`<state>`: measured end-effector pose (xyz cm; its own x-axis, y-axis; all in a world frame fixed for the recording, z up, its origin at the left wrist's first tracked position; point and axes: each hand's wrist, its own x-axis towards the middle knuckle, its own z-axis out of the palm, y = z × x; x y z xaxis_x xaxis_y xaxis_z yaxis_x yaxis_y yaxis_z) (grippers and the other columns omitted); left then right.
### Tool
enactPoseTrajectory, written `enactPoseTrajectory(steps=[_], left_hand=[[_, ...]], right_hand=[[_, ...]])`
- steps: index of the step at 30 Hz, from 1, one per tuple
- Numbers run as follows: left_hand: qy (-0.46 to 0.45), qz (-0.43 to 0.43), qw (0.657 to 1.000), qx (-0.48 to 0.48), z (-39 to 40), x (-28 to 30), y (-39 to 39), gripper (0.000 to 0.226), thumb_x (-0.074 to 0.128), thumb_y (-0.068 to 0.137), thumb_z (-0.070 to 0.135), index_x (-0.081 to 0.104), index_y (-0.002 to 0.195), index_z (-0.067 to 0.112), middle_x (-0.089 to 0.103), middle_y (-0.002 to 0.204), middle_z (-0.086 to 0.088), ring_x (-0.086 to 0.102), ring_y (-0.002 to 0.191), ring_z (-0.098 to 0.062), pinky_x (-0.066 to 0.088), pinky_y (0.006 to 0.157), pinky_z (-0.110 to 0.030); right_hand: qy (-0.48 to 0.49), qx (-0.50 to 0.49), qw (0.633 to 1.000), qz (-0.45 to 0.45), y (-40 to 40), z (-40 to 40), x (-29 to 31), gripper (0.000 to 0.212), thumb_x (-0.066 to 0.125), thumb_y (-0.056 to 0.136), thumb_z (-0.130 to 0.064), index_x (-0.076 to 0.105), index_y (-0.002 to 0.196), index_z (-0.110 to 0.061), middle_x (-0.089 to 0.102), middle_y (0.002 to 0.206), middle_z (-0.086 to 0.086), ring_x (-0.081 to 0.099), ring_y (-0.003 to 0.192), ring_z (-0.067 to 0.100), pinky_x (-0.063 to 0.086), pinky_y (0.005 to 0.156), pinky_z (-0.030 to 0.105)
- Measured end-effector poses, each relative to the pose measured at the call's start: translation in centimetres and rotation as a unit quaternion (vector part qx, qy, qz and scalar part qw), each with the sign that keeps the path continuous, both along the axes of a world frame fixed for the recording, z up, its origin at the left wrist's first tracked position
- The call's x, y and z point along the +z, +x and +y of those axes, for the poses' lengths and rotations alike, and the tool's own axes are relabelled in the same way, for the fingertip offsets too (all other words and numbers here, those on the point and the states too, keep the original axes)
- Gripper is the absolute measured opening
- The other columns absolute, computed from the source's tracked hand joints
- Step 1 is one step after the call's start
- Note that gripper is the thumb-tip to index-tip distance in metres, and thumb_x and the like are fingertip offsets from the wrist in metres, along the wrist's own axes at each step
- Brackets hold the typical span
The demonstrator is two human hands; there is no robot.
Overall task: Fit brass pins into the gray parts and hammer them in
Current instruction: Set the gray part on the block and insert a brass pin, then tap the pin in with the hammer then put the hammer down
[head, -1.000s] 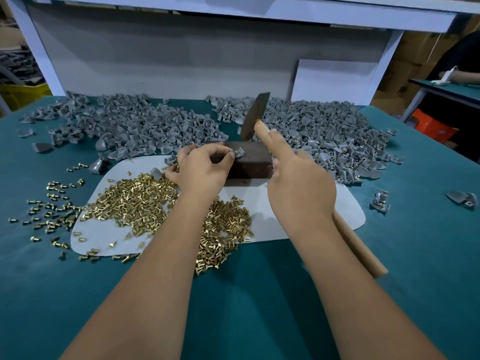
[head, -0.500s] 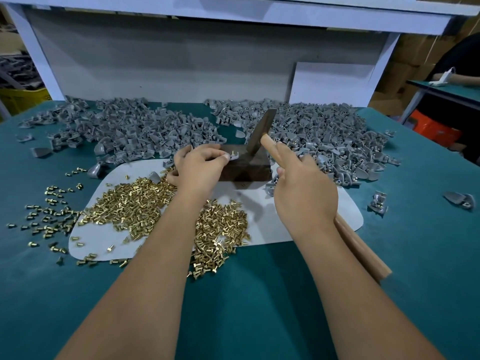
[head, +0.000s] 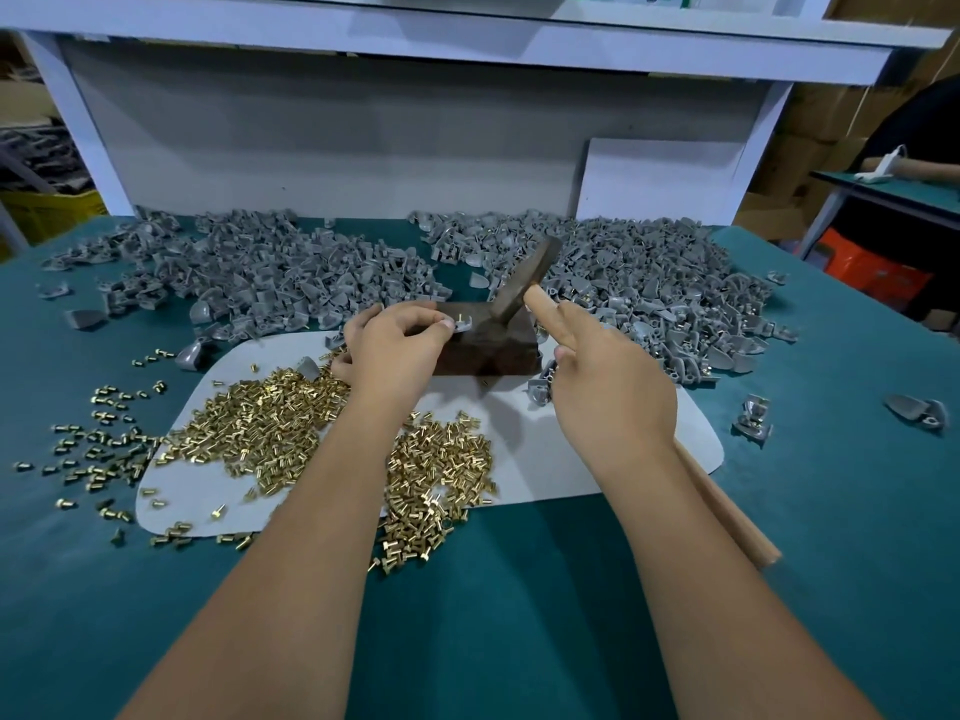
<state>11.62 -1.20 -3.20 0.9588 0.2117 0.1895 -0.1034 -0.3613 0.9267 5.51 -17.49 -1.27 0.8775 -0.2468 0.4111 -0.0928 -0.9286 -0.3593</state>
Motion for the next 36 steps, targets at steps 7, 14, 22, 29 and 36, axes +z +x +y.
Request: enactPoseTrajectory(steps=[7,14,22,29,36], left_hand=[[-0.005,-0.034,0.999,-0.018,0.1,-0.1,-0.1,0.014,0.070,0.086,0.035,0.069,0.073,0.041,0.051,0.100,0.036,0.030,0.131,-0.014,0.024,0.113,-0.050],[0.032,-0.082,0.991,-0.105,-0.2,0.4,-0.7,0.016,0.074,0.084,0.036,0.068,0.079,0.050,0.059,0.118,0.031,0.025,0.135,-0.011,0.017,0.116,-0.052],[0.038,-0.098,0.985,-0.134,0.0,0.6,-0.8,0.017,0.074,0.085,0.031,0.071,0.091,0.046,0.059,0.122,0.025,0.024,0.131,-0.006,0.016,0.116,-0.043],[-0.079,-0.082,0.992,-0.057,1.4,1.1,-0.1,0.022,0.065,0.093,0.023,0.074,0.095,0.042,0.066,0.117,0.012,0.058,0.111,-0.004,0.053,0.097,-0.036],[0.000,-0.007,0.997,0.074,3.0,0.9,0.5,0.061,0.050,0.091,0.000,0.060,0.086,0.060,0.060,0.131,0.004,0.053,0.120,-0.047,0.039,0.102,-0.069]], right_hand=[[0.203,0.055,0.976,0.062,1.0,-0.2,-0.6,0.032,0.050,0.091,-0.023,0.058,0.120,-0.034,0.065,0.085,-0.002,0.062,0.072,0.026,0.051,0.062,0.033],[0.086,0.032,0.994,-0.065,1.1,0.6,0.2,0.034,0.056,0.093,-0.027,0.059,0.126,-0.027,0.055,0.117,0.001,0.051,0.106,0.022,0.043,0.080,0.033],[0.231,0.134,0.964,0.001,2.4,2.3,1.8,0.015,0.062,0.090,-0.020,0.071,0.099,-0.026,0.070,0.096,-0.006,0.063,0.082,0.010,0.051,0.071,0.026],[0.266,0.071,0.959,-0.073,4.9,0.1,4.9,0.023,0.061,0.090,-0.010,0.069,0.105,-0.025,0.067,0.106,-0.006,0.060,0.083,0.004,0.049,0.067,0.021],[0.148,0.029,0.979,-0.140,5.7,4.1,3.2,0.066,0.063,0.086,-0.018,0.035,0.144,-0.029,0.012,0.155,0.002,0.014,0.143,0.023,0.019,0.108,0.032]])
